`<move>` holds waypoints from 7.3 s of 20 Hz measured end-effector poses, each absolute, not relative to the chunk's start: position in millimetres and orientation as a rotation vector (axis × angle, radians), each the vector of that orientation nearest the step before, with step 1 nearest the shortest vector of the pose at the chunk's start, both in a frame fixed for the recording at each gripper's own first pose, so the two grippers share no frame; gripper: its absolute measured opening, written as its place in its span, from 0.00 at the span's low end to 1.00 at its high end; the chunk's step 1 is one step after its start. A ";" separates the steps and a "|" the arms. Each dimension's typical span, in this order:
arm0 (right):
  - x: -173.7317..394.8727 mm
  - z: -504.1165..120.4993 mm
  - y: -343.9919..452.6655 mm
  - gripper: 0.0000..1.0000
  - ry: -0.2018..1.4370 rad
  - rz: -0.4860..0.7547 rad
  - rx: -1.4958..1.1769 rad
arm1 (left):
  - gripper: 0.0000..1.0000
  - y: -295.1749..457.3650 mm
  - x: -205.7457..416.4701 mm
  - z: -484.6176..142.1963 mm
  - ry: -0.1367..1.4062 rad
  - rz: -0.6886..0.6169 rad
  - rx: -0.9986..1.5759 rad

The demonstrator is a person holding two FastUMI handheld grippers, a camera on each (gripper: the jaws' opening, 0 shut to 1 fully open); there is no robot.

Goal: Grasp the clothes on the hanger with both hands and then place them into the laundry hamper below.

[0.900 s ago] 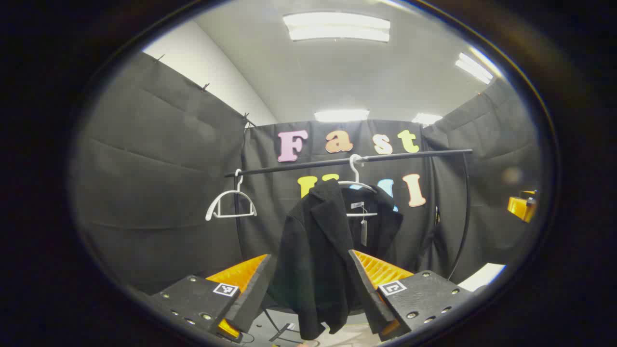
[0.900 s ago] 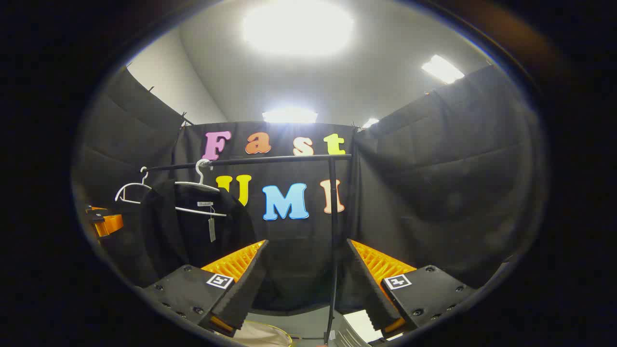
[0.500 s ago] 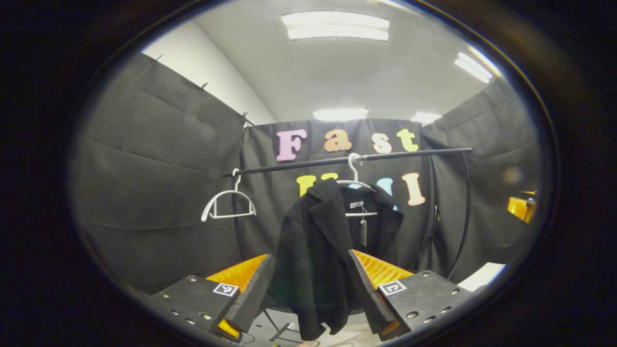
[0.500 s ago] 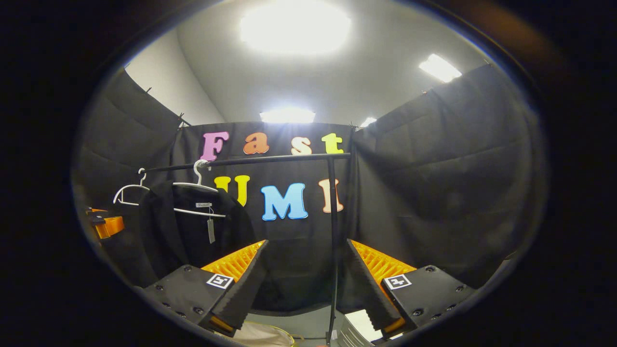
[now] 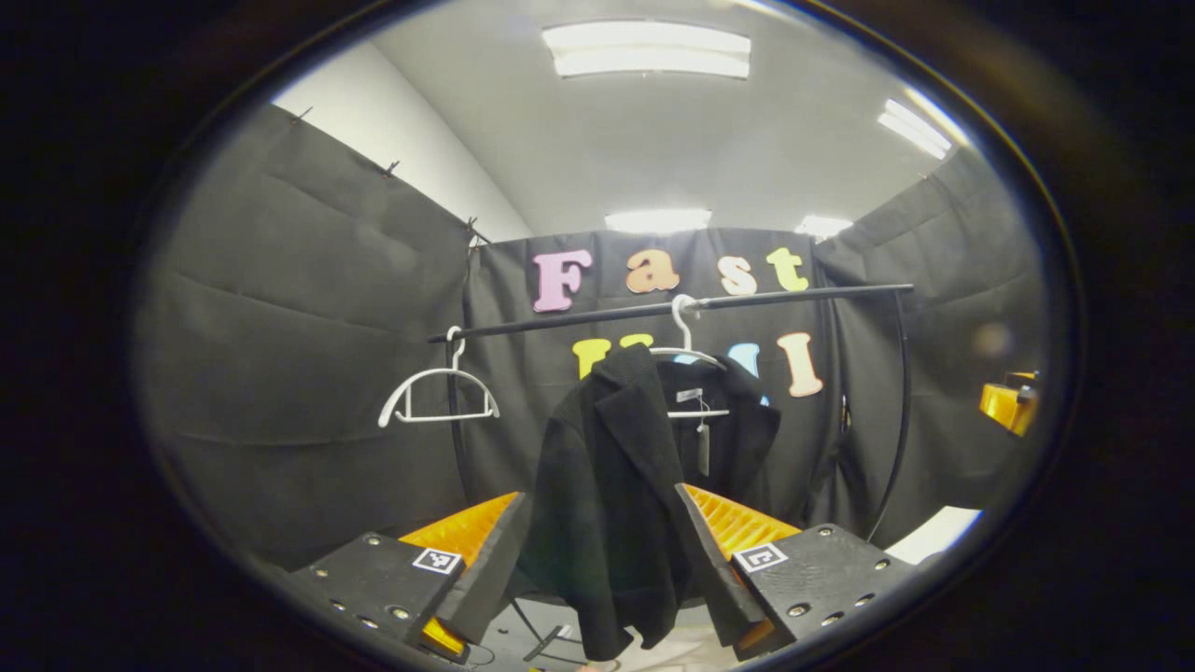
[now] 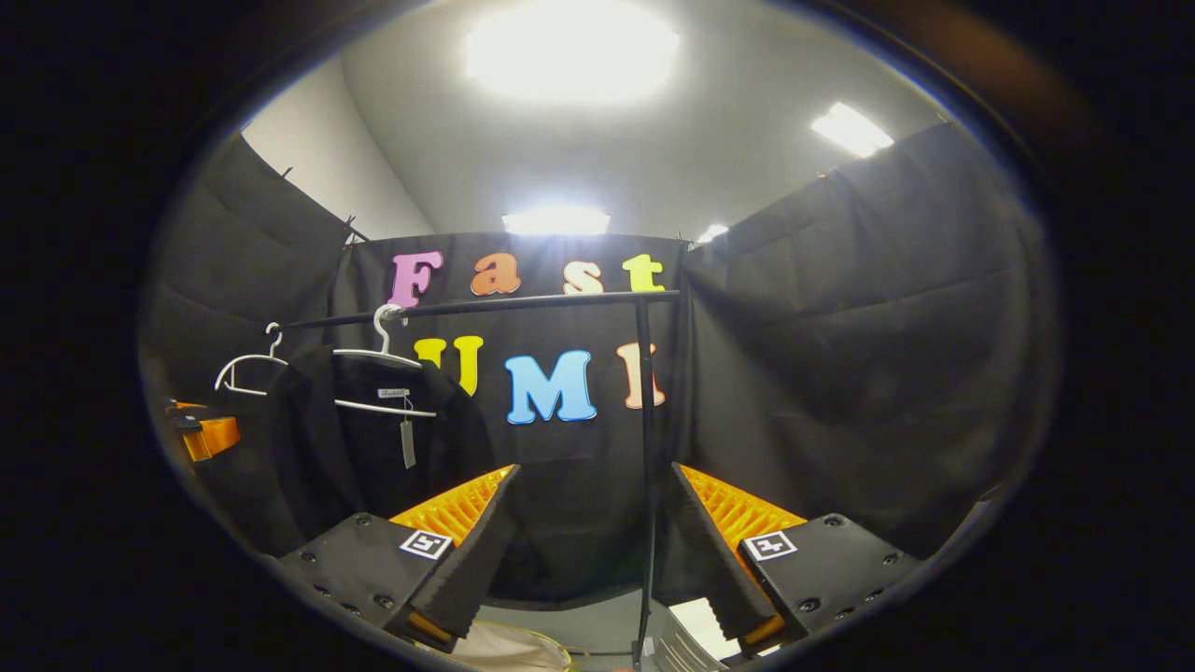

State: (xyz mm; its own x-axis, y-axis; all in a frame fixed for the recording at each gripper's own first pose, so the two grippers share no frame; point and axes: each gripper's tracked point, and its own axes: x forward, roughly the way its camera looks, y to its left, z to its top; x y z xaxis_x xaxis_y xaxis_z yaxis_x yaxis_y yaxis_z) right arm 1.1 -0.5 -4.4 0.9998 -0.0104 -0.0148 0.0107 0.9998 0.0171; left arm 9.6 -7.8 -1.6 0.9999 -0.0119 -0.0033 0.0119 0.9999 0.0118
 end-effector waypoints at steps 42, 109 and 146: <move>188.1 -61.3 146.8 0.96 0.106 0.558 0.131 | 0.89 -82.3 182.3 -21.3 0.017 0.112 0.061; 375.1 -47.6 101.1 0.05 -0.051 0.421 -0.033 | 0.00 74.6 224.6 73.2 -0.185 0.231 0.201; 241.7 -180.3 129.2 0.06 0.214 0.594 -0.170 | 0.00 0.7 201.3 -113.6 0.116 0.055 0.158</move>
